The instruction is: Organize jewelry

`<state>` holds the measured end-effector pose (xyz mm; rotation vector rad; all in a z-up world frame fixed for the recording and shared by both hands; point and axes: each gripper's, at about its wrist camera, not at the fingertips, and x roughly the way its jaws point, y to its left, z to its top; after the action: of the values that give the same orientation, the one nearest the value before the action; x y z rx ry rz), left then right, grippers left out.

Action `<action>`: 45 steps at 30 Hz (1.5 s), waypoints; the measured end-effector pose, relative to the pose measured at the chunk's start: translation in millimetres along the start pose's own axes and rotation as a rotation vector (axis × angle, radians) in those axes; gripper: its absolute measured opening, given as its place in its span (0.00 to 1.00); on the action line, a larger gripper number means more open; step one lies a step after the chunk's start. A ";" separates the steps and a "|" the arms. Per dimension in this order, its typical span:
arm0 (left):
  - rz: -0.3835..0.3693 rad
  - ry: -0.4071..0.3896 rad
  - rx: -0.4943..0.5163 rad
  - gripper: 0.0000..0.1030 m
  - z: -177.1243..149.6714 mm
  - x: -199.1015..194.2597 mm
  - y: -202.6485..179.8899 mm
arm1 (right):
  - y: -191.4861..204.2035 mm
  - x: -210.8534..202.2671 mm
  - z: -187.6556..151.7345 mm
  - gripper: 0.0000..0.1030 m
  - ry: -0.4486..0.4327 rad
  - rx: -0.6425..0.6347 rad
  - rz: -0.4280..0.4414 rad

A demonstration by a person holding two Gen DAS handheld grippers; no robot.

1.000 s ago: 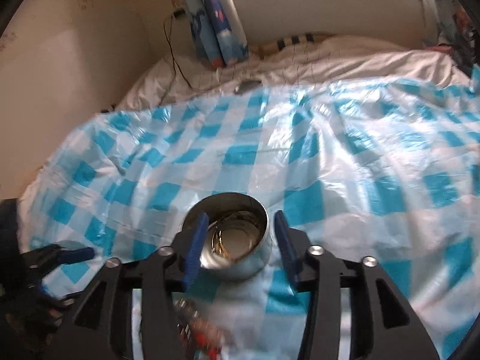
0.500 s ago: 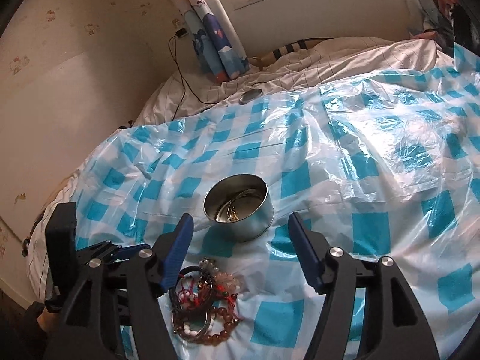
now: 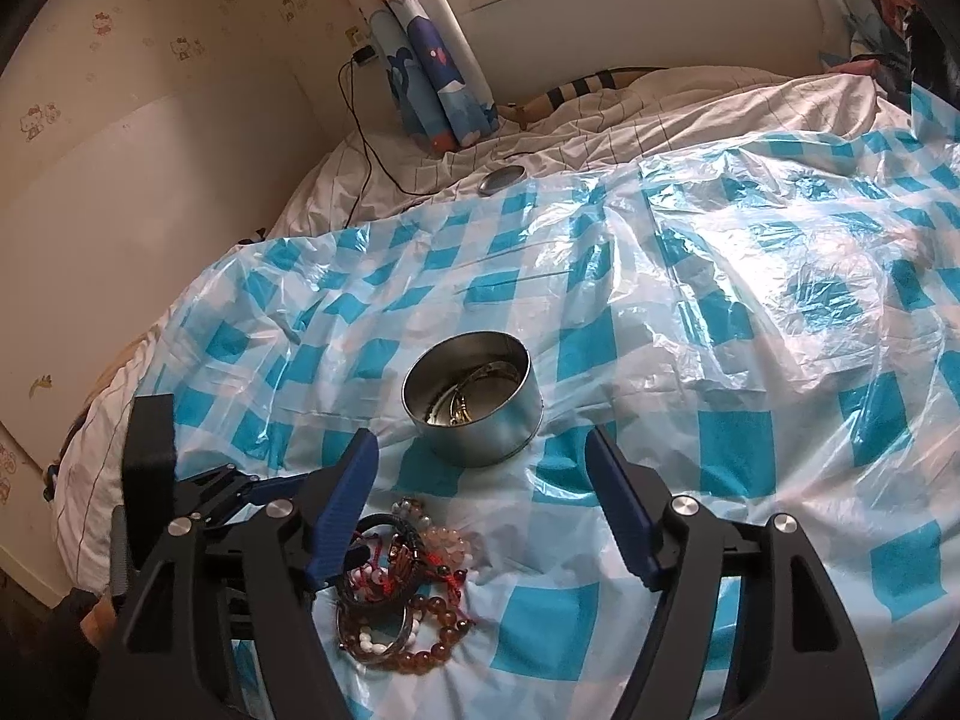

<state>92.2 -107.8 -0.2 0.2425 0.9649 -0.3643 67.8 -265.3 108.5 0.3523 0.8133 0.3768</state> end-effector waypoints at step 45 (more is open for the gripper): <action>-0.256 -0.124 -0.182 0.08 4.1 -52.4 58.2 | 13.9 42.7 -26.6 0.70 0.212 -0.114 0.005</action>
<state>91.9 -46.1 48.1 -0.0705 0.9019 -0.5167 71.9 -229.5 70.7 0.2100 0.9939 0.4683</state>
